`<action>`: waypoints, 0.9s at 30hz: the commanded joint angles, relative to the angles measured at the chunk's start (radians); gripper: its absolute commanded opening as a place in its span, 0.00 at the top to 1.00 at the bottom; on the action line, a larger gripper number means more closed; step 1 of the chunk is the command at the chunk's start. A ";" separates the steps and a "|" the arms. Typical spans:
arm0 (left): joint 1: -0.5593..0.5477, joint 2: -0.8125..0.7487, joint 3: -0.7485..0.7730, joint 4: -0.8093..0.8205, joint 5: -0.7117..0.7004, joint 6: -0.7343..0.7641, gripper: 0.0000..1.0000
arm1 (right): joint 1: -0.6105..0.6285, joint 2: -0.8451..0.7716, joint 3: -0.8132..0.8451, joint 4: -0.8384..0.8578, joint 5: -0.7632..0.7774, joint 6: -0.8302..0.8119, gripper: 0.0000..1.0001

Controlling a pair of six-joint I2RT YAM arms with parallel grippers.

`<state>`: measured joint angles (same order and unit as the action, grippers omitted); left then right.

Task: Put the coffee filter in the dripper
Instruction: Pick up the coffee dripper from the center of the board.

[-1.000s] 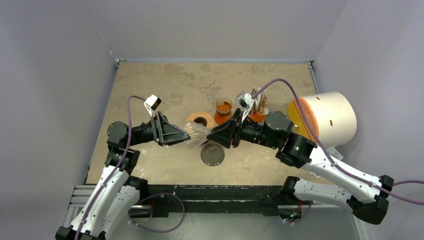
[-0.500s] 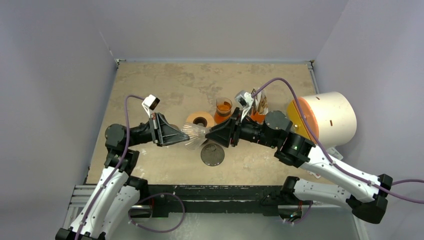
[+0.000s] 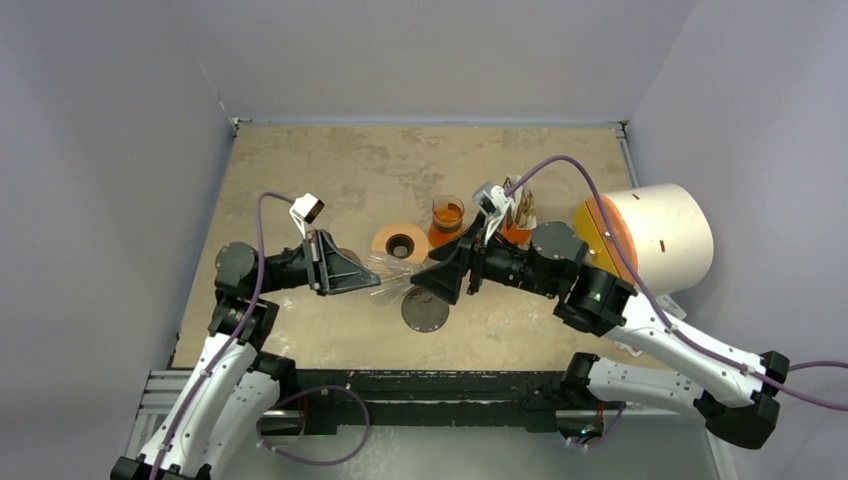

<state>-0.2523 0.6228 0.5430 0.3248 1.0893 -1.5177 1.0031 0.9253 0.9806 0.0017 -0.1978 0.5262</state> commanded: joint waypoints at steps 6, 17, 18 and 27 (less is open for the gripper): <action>-0.005 0.044 0.168 -0.278 0.113 0.369 1.00 | 0.005 -0.079 0.105 -0.269 0.170 -0.067 0.15; -0.089 0.239 0.695 -1.154 0.032 1.163 1.00 | 0.002 0.058 0.332 -0.604 0.356 -0.127 0.14; -0.105 0.255 0.724 -1.183 0.014 1.194 1.00 | 0.001 0.072 0.352 -0.624 0.354 -0.131 0.14; -0.235 0.367 0.818 -1.328 -0.198 1.371 1.00 | -0.075 0.162 0.489 -0.711 0.243 -0.132 0.14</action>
<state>-0.4278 0.9455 1.3064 -0.9096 1.0172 -0.2867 0.9722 1.0752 1.3983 -0.6590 0.1043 0.4080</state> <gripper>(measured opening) 0.023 0.854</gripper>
